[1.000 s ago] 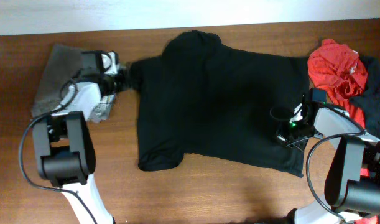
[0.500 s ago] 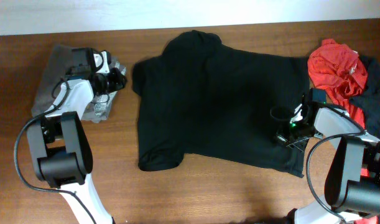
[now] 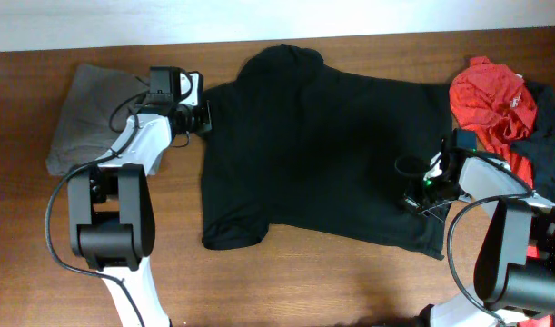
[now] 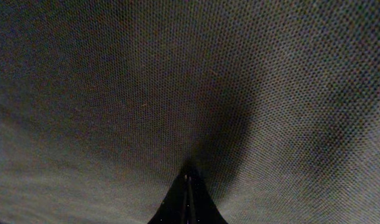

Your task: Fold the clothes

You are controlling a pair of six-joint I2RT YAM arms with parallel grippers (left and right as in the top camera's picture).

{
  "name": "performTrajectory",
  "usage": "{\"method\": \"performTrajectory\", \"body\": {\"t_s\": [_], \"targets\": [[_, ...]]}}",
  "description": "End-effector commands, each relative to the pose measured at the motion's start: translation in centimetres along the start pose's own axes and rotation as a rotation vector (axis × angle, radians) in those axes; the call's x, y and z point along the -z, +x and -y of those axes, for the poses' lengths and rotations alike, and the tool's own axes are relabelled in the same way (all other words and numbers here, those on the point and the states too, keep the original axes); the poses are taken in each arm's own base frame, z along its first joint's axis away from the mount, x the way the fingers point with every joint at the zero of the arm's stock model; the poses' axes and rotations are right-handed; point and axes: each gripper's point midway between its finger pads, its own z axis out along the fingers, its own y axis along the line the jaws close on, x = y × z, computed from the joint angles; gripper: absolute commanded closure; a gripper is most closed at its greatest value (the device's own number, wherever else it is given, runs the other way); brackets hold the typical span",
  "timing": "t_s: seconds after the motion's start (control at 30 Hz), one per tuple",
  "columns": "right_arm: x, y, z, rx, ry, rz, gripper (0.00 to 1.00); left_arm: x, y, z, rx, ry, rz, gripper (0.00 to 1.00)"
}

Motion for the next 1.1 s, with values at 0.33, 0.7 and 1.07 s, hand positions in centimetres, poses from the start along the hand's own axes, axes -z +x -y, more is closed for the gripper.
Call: {"method": "performTrajectory", "body": {"t_s": [0.33, 0.7, 1.07], "targets": [[-1.4, 2.0, 4.7, -0.038, 0.221, -0.060, 0.96, 1.5, 3.2, -4.9, 0.132, -0.056, -0.140, 0.99], [0.8, 2.0, 4.3, 0.023, 0.188, -0.052, 0.92, 8.1, 2.1, -0.1, 0.076, 0.100, -0.139, 0.50], [7.7, 0.7, -2.1, 0.209, -0.083, 0.148, 0.66, 10.0, 12.2, 0.7, 0.167, 0.038, -0.505, 0.44]]}}
